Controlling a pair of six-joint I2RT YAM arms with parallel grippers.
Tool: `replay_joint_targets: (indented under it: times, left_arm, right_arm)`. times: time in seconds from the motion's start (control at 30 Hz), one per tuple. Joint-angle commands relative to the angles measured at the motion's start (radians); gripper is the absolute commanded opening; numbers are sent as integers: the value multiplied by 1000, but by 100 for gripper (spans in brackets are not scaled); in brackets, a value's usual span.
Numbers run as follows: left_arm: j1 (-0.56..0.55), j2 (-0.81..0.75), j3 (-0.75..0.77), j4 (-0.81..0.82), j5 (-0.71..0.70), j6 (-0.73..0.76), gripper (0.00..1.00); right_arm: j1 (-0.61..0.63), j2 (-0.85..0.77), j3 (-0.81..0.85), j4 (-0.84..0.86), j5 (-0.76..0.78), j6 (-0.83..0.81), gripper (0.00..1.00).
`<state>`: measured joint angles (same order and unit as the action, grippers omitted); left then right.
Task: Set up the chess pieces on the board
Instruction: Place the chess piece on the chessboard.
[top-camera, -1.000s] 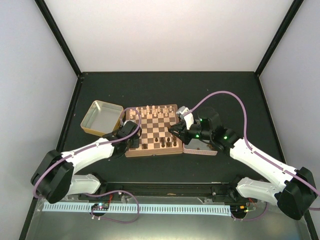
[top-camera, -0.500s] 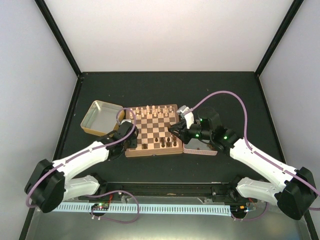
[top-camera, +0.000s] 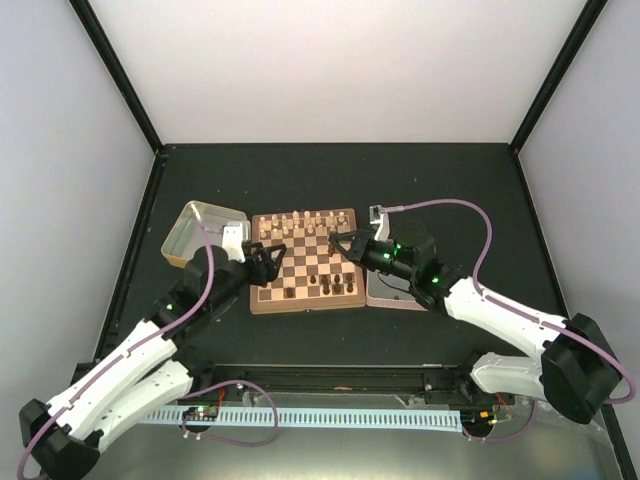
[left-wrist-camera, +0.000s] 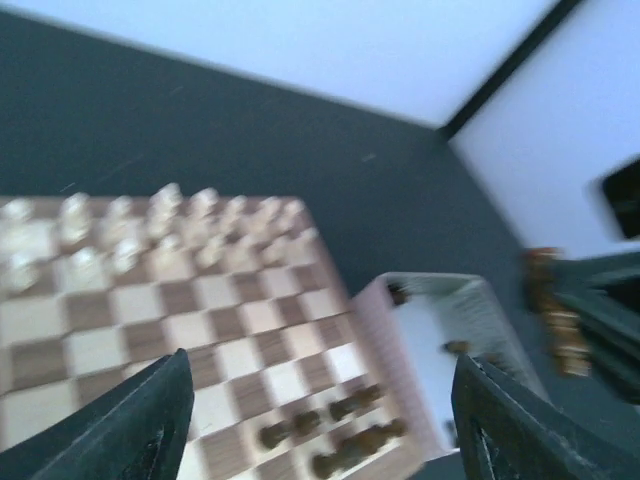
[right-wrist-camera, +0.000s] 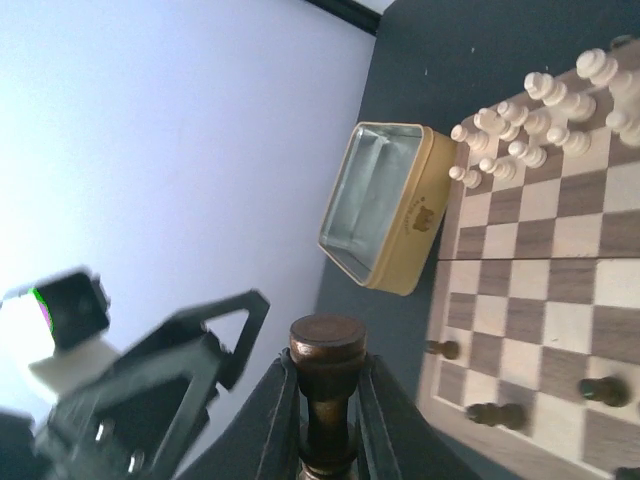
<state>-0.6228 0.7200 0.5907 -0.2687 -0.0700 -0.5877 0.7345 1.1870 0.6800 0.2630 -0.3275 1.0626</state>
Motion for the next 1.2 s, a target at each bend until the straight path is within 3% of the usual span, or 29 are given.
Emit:
replay_joint_targets:
  times: [0.0,0.17,0.4,0.6,1.17]
  left_arm:
    - [3,-91,-100,269,216,65,74]
    - [3,-130,-180,409,314,85,77]
    - [-4,-114,-208,419,330,119,76]
    - [-6,-99,-225,426,308,115,63]
    - [-5,-60,-209,453,253,124,44]
  right_arm:
    - [27,34,-12,166,99,405,13]
    - [91,129,30,163,105,646,12]
    - [154,240,107,181,107,795,12]
    - [167,275,142,179,91,836,14]
    - [185,307,174,184,37,830,15]
